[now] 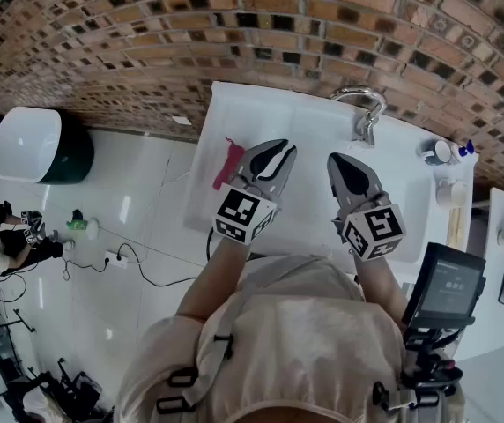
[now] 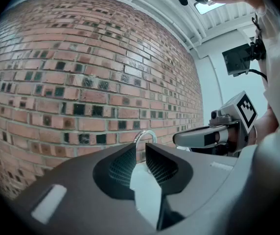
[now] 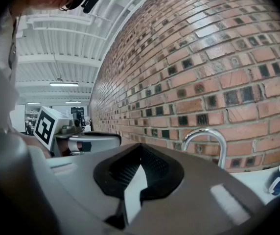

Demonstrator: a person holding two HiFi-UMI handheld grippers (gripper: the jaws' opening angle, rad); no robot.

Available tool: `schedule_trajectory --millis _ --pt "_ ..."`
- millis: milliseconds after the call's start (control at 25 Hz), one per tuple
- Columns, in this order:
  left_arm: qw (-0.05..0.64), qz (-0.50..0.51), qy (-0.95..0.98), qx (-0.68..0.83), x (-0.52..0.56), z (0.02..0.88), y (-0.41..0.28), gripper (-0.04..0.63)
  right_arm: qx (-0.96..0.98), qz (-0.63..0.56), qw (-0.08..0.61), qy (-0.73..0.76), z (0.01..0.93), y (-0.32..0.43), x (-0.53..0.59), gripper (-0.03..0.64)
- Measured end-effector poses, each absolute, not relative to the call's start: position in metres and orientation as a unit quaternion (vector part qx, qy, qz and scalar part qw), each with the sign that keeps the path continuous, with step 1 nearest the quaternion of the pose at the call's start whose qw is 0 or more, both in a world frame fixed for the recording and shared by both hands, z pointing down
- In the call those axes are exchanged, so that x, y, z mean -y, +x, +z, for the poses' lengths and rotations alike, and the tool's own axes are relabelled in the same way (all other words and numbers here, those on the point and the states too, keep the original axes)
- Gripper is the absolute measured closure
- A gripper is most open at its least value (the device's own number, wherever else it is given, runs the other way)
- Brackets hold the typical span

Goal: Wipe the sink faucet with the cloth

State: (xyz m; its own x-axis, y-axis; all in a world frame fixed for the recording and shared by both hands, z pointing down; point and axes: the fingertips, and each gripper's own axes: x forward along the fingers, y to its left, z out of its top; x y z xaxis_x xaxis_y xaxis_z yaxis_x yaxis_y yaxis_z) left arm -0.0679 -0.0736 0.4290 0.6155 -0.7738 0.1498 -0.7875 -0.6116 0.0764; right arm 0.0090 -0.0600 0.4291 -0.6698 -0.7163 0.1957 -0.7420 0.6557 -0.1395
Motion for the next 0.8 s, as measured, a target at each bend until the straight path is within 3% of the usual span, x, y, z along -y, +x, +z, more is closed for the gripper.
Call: schedule_trajectory --millis 120,280,800 --pt "0.067 0.074 0.882 0.461 0.08 0.442 -0.094 0.501 0.909 0.113 0.066 0.396 0.437 -0.003 0.064 0.624" --pt "0.094 0.117 0.853 0.5 0.085 0.476 -0.136 0.37 0.911 0.129 0.076 0.385 0.452 -0.02 0.069 0.624" --pt "0.23 0.229 0.779 0.536 0.079 0.616 -0.224 0.347 0.91 0.192 0.113 0.35 0.518 -0.061 0.091 0.623"
